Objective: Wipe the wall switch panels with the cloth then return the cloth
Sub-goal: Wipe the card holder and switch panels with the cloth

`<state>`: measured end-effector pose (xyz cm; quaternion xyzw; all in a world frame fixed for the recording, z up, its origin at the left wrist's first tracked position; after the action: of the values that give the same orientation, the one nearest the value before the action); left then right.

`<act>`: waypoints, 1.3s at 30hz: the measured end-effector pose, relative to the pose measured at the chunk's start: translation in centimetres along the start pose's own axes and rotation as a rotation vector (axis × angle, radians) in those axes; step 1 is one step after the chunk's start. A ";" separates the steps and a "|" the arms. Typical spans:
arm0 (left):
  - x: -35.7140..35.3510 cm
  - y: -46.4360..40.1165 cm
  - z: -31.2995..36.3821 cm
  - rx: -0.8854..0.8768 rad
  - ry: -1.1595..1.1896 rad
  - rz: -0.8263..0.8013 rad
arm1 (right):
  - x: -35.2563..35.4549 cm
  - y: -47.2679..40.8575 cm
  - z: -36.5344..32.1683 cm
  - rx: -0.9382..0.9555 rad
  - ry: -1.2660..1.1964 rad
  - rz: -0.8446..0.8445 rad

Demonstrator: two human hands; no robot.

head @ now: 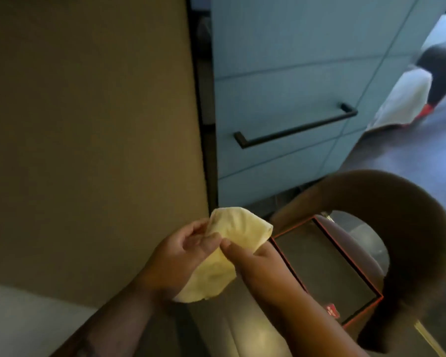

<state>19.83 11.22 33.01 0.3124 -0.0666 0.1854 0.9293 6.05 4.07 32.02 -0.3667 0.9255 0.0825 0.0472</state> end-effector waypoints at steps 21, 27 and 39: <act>28.0 17.7 11.7 -0.435 0.117 0.777 | -24.0 -6.6 -24.1 0.371 -0.040 0.057; 36.2 21.3 17.8 -0.665 -0.649 1.481 | -24.8 -9.9 -32.2 0.697 0.027 0.062; 40.9 18.2 19.6 -0.759 -0.979 1.698 | -35.7 -11.7 -32.6 1.359 0.813 0.188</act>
<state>50.43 25.13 68.51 -0.1080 -0.6858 0.5965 0.4028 39.13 13.52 67.92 -0.1794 0.7448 -0.6367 -0.0881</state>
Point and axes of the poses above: each hand's wrist, its own y-axis away from the middle knuckle, its own x-axis out of the back of the hand, z = x × y, the point moved 8 cm from there along -y, towards the middle knuckle, and after that the axes turned 13 degrees about x, right-handed, at the moved point
